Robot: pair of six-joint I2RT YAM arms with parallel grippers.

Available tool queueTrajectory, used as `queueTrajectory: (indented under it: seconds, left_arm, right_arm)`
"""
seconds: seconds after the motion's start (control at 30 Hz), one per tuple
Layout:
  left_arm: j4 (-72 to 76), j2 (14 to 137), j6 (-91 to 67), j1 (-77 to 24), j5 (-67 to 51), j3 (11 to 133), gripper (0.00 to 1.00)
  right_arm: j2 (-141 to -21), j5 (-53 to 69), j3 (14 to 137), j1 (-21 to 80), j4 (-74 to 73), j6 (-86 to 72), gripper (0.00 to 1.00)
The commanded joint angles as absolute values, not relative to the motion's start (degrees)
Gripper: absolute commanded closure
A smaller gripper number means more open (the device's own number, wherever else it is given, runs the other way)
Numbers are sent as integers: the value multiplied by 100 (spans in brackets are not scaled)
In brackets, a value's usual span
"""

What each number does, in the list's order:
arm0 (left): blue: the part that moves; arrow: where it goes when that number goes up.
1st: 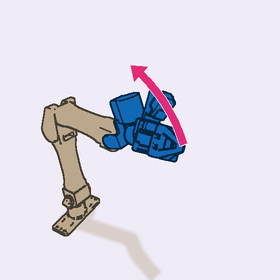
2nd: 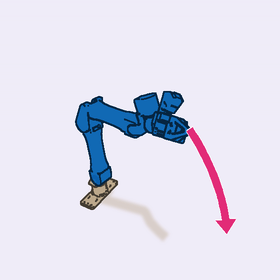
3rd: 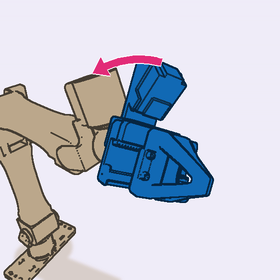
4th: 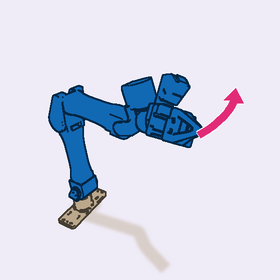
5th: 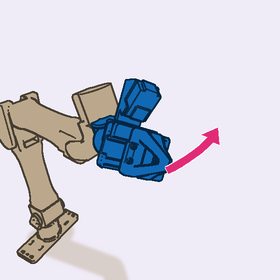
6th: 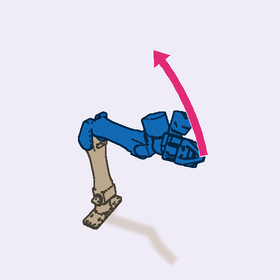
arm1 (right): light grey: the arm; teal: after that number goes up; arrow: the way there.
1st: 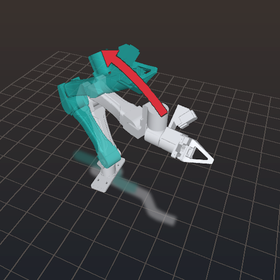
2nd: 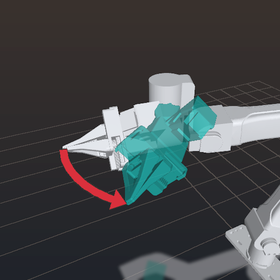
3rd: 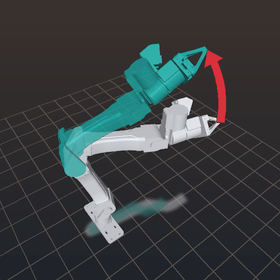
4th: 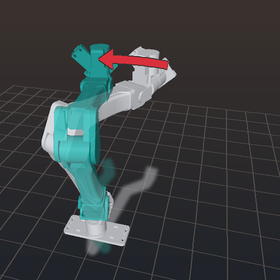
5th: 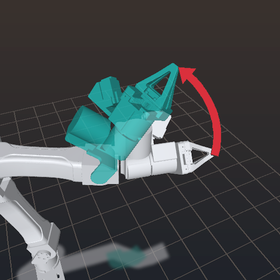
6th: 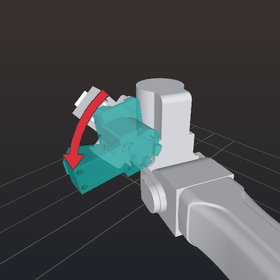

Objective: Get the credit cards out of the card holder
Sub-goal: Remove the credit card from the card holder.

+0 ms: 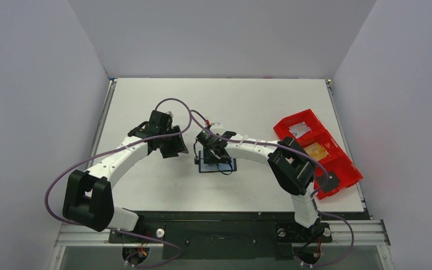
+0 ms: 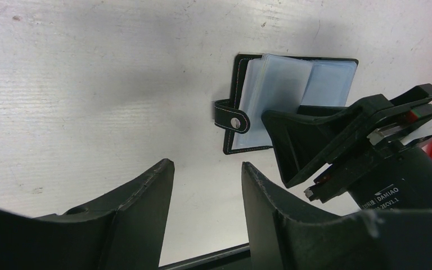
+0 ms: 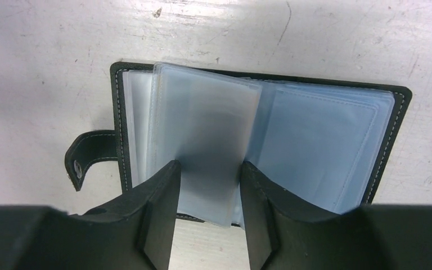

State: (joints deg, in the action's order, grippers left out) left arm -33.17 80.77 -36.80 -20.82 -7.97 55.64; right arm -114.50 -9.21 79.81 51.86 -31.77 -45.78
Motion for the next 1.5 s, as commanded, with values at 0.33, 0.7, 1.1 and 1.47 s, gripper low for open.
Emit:
queueTrajectory:
  seconds: [0.33, 0.7, 1.1, 1.47]
  left_arm:
    - [-3048, 8113, -3665, -2048, -1002, 5549, 55]
    - [-2887, 8425, -3749, -2445, -1158, 5692, 55]
    - [-2528, 9107, -4204, -3268, -1193, 6107, 55]
    - [-2078, 9622, -4176, -3287, -1145, 6096, 55]
  right_arm:
    - [-11596, -882, 7427, 5030, -3088, -4608, 95]
    - [-11414, 389, 6454, 4553, -1758, -4654, 100]
    - [-11398, 844, 6002, 4224, -1262, -4744, 100]
    - [-11403, 978, 5791, 4124, -1071, -4826, 100]
